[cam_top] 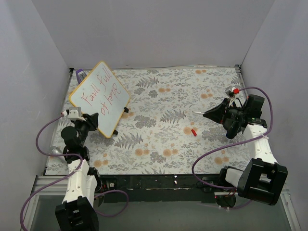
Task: Write a sentence on the whiteboard
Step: Put down the whiteboard on the whiteboard stand.
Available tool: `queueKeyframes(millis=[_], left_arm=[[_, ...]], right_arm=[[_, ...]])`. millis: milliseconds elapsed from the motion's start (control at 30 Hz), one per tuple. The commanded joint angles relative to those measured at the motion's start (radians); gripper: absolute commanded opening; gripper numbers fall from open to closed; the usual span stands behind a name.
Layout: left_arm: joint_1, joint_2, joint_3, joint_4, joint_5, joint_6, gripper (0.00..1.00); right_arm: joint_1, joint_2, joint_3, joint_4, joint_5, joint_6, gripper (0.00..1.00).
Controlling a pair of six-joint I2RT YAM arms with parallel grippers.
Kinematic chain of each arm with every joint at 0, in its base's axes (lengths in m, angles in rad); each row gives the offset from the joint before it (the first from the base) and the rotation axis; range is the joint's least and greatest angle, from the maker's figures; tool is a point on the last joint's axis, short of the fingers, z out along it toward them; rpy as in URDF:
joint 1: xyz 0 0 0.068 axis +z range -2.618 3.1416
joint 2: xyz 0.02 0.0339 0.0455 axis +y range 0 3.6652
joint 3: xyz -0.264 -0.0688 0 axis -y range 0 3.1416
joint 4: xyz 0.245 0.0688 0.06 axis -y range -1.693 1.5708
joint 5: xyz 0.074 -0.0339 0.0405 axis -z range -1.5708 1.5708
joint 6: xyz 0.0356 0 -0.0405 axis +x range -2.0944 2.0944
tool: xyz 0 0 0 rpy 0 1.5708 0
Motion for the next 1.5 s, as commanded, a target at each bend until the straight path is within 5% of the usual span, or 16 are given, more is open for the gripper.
queueKeyframes(millis=[0, 1033, 1100, 1467], left_arm=[[-0.001, 0.001, 0.051, -0.019, -0.015, 0.118, 0.31], [0.005, 0.134, 0.063, 0.044, -0.116, 0.247, 0.48], [0.005, 0.131, 0.065, 0.041, -0.122, 0.250, 0.55], [0.006, 0.148, 0.090, 0.027, -0.118, 0.308, 0.53]], right_arm=[[0.004, -0.006, 0.020, -0.009, -0.033, -0.019, 0.01], [0.004, 0.009, 0.021, -0.013, -0.046, -0.020, 0.01], [0.004, 0.010, 0.021, -0.013, -0.046, -0.020, 0.01], [0.004, 0.009, 0.023, -0.013, -0.049, -0.022, 0.01]])
